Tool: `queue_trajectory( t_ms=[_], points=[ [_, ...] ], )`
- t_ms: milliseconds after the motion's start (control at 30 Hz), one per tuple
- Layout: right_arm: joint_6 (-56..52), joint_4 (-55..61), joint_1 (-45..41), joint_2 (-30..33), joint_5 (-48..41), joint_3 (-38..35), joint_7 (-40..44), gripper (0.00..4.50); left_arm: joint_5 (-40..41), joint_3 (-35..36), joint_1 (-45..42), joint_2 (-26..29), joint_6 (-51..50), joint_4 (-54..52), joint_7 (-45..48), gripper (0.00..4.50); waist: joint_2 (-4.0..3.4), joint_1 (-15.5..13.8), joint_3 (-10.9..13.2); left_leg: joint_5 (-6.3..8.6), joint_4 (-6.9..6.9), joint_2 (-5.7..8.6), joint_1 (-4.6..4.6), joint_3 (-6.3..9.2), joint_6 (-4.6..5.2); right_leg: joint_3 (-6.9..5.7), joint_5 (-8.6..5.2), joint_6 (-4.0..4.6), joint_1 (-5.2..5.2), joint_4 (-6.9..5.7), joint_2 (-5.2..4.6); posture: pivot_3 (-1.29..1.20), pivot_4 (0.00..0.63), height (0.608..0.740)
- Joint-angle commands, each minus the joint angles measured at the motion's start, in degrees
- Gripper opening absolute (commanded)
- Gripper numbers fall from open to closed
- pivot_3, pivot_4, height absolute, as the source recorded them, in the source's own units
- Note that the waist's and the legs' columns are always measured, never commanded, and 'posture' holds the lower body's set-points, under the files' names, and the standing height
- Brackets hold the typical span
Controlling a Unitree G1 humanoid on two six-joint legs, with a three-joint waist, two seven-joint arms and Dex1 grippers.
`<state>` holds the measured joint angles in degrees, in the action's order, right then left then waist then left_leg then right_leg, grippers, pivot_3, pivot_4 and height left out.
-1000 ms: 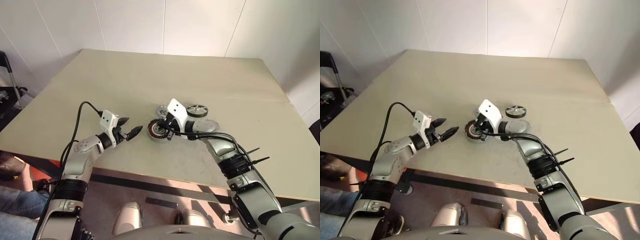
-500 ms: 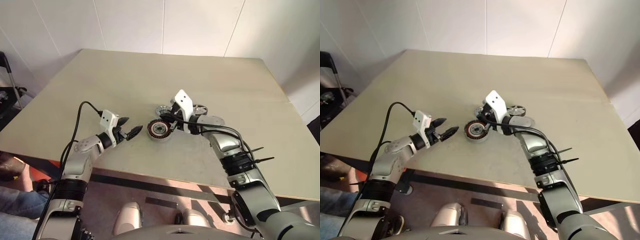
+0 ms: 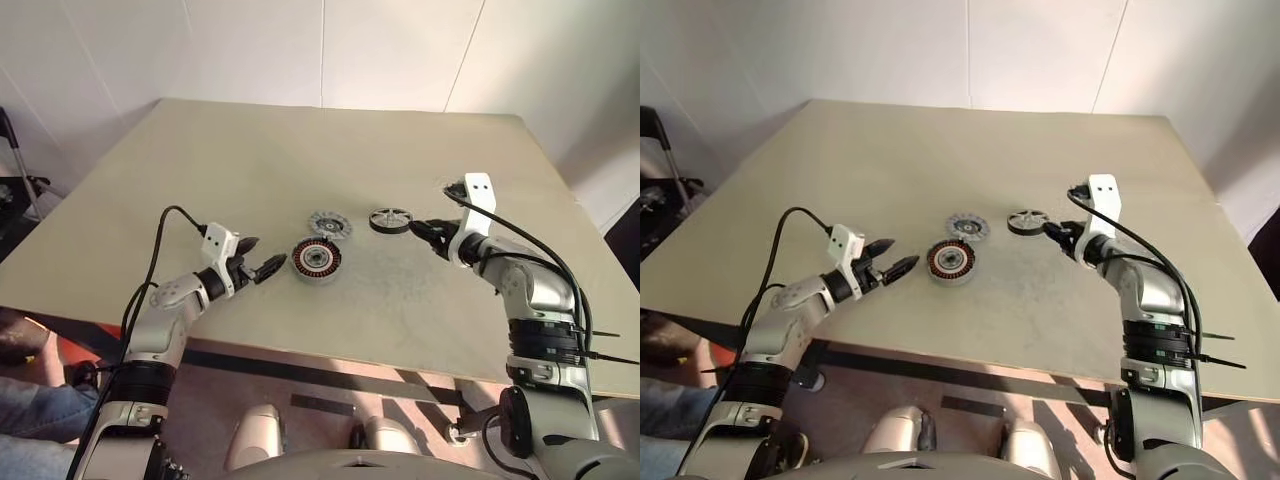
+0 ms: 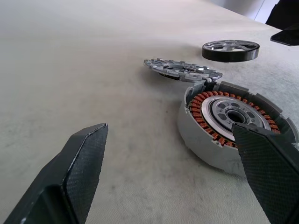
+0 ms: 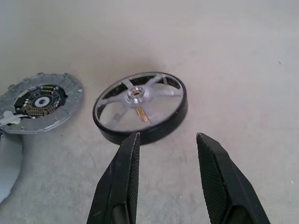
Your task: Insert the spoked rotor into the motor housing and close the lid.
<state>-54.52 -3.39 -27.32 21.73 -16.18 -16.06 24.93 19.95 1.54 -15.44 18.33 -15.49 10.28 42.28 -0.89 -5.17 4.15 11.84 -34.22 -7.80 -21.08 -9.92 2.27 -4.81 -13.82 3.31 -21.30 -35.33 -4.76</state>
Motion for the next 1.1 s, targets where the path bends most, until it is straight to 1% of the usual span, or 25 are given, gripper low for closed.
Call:
queue_trajectory(
  t_ms=[33, 133, 200, 267, 333, 433, 567, 767, 867, 967, 1100],
  points=[
    [-6.39, 0.79, -3.47, -2.8, -5.76, -7.12, -3.99, 1.93, -0.06, -0.41, -1.32, 0.02, 0.59, -0.84, 0.75, 4.5, 0.0, -0.07, 0.0, 0.0, 0.0, -0.01, 0.05, 0.0, -0.01, 0.01, 0.0, 0.0, 0.03, 0.0, 0.02, 0.0, 0.0, 0.74],
    [-11.44, -3.67, -8.89, -7.21, -12.03, -17.34, -9.07, 1.93, -0.09, -0.74, -1.34, 0.23, 0.32, -0.88, 0.99, 4.5, -0.01, -0.12, 0.0, -0.03, 0.01, -0.02, 0.11, -0.02, -0.05, 0.07, 0.01, 0.02, 0.03, -0.04, 0.04, 0.0, 0.0, 0.74],
    [-12.93, -6.85, -12.1, -8.88, -13.89, -21.86, -12.78, 1.93, -0.39, -1.04, -1.16, 0.52, 0.33, -1.04, 1.14, 4.5, -0.02, -0.25, 0.0, -0.05, 0.01, -0.02, 0.1, -0.04, -0.08, 0.08, 0.02, 0.03, 0.01, -0.06, 0.03, 0.0, 0.0, 0.74],
    [-13.78, -9.36, -14.16, -9.77, -14.82, -24.51, -15.87, 1.93, -0.7, -1.23, -0.95, 0.71, 0.42, -1.25, 1.19, 4.5, -0.02, -0.34, 0.0, -0.05, 0.01, -0.01, 0.09, -0.05, -0.1, 0.08, 0.02, 0.04, 0.01, -0.06, 0.03, 0.0, 0.0, 0.74],
    [-13.77, -11.8, -15.19, -10.19, -15.09, -25.39, -17.92, 1.93, -0.91, -1.14, -0.63, 1.03, 0.56, -1.67, 1.14, 4.5, -0.02, -0.38, 0.0, -0.05, 0.03, -0.01, 0.07, -0.06, -0.1, 0.08, 0.01, 0.04, 0.0, -0.06, 0.04, 0.0, 0.0, 0.74],
    [-12.58, -14.66, -15.72, -10.4, -14.44, -24.71, -20.17, 1.93, -0.92, -0.75, -0.07, 1.51, 0.45, -2.63, 0.89, 4.5, -0.03, -0.34, 0.0, -0.05, 0.08, -0.01, 0.02, -0.08, -0.1, 0.08, 0.01, 0.04, -0.06, -0.03, 0.03, 0.0, 0.0, 0.74],
    [-11.8, -16.49, -16.02, -10.22, -15.19, -24.17, -21.12, 1.93, -0.82, -0.48, 0.57, 1.95, 0.48, -3.19, 0.74, 4.5, -0.04, -0.34, 0.01, -0.05, 0.1, -0.01, -0.04, -0.11, -0.12, 0.09, 0.01, 0.04, -0.16, -0.04, 0.03, 0.0, 0.0, 0.74],
    [-12.53, -17.23, -16.91, -11.63, -18.14, -25.43, -22.35, 1.93, -1.11, -0.74, 0.78, 2.1, 0.57, -3.39, 0.58, 4.5, -0.04, -0.34, 0.01, -0.07, 0.1, -0.01, 0.0, -0.11, -0.14, 0.11, 0.01, 0.04, -0.15, -0.06, 0.04, 0.0, 0.0, 0.74],
    [-12.48, -17.45, -17.38, -12.55, -20.03, -26.5, -23.19, 1.34, -1.32, -0.8, 0.32, 2.11, 0.74, -2.95, 0.53, 4.5, -0.04, -0.34, 0.01, -0.07, 0.1, -0.01, 0.0, -0.11, -0.15, 0.11, 0.01, 0.04, -0.15, -0.06, 0.04, 0.0, 0.0, 0.74],
    [-12.38, -17.2, -17.51, -12.62, -20.72, -26.18, -24.04, 0.33, -1.47, -0.74, -0.13, 2.15, 0.98, -2.39, 0.56, 4.5, -0.04, -0.33, 0.01, -0.07, 0.11, -0.01, 0.0, -0.12, -0.15, 0.12, 0.01, 0.04, -0.16, -0.06, 0.04, 0.0, 0.0, 0.74],
    [-12.43, -16.94, -17.43, -12.24, -21.36, -25.64, -24.58, 0.3, -1.58, -0.81, -0.46, 2.01, 1.09, -2.1, 0.52, 4.5, -0.04, -0.33, 0.01, -0.07, 0.11, -0.01, -0.01, -0.13, -0.15, 0.13, 0.02, 0.04, -0.17, -0.06, 0.04, 0.0, 0.0, 0.74]
  ],
)
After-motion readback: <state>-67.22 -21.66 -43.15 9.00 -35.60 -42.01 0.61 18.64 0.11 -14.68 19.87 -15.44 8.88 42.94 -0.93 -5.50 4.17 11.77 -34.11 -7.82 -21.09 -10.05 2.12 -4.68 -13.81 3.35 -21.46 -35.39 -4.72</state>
